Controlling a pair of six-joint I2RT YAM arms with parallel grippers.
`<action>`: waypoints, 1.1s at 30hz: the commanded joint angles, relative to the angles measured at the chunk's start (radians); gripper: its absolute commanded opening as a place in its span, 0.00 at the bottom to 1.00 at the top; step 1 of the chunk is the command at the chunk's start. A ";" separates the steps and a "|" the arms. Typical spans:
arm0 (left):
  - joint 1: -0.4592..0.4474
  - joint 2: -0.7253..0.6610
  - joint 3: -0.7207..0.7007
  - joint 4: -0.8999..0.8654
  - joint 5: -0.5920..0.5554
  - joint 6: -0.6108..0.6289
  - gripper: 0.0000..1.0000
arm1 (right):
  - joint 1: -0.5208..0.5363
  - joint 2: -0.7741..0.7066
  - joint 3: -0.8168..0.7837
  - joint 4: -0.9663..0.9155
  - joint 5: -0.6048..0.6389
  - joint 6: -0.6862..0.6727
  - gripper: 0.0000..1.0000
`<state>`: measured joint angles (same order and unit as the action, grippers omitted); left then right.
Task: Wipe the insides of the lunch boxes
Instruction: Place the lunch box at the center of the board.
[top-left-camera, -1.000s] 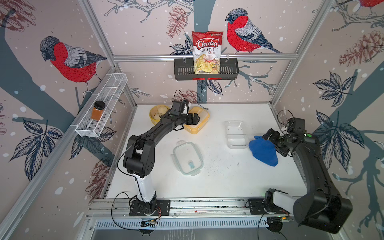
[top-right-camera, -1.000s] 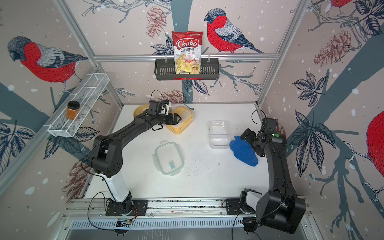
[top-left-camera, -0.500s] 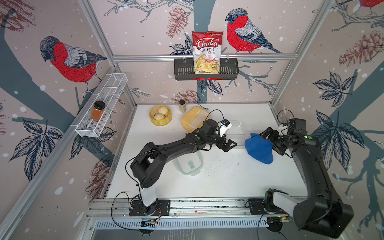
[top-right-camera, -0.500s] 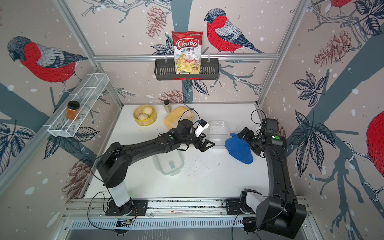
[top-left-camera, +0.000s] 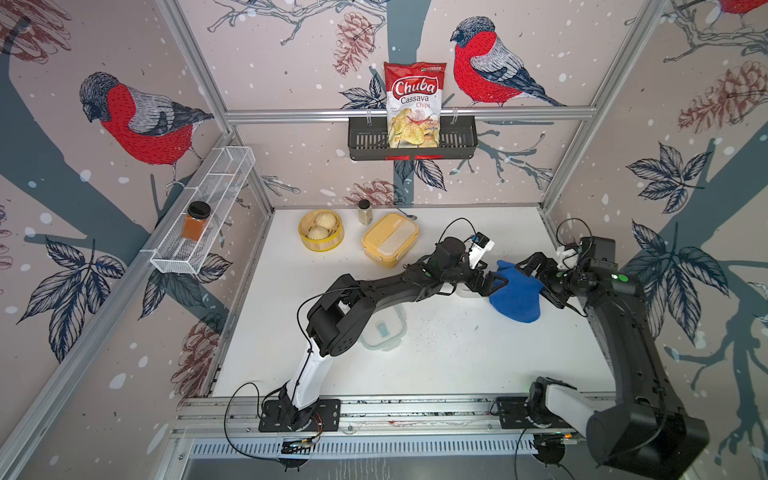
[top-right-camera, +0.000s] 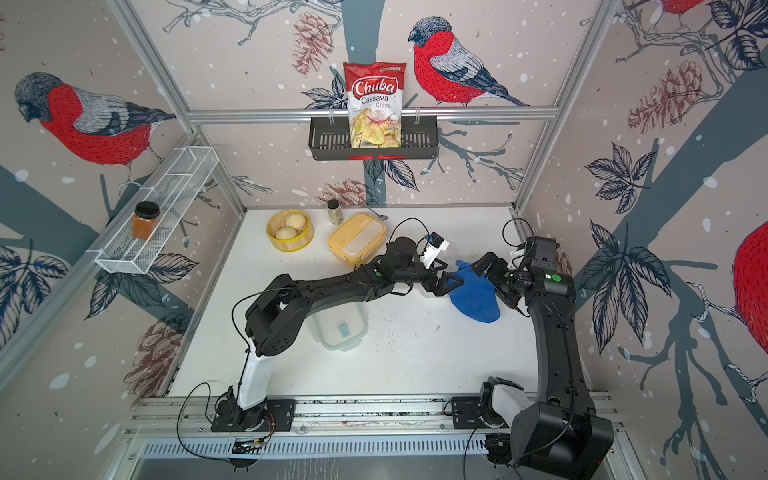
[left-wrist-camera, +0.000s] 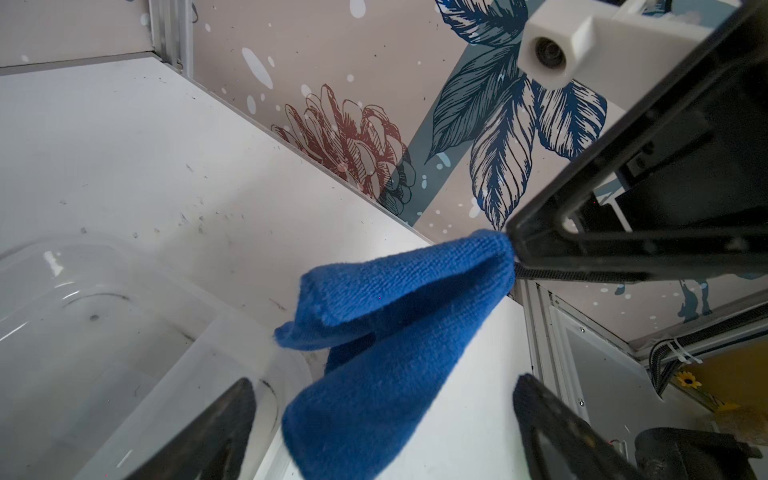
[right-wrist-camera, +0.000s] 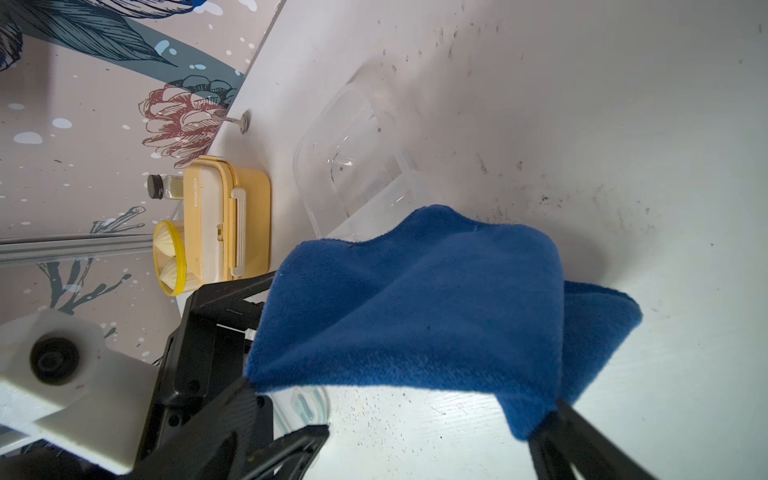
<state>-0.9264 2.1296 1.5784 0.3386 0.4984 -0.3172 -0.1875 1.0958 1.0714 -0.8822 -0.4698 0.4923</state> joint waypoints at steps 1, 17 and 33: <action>-0.006 0.037 0.063 0.039 0.024 -0.008 0.89 | 0.001 -0.008 -0.007 0.017 -0.034 0.004 1.00; 0.016 0.082 0.099 -0.093 -0.023 0.001 0.00 | -0.043 -0.021 0.053 0.002 -0.069 -0.008 1.00; 0.009 0.095 0.193 -0.254 -0.050 0.018 0.58 | -0.067 -0.087 0.074 0.132 -0.034 0.088 1.00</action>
<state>-0.9108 2.2700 1.7916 0.0631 0.4294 -0.3061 -0.2867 1.0016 1.1595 -0.8116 -0.5209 0.5545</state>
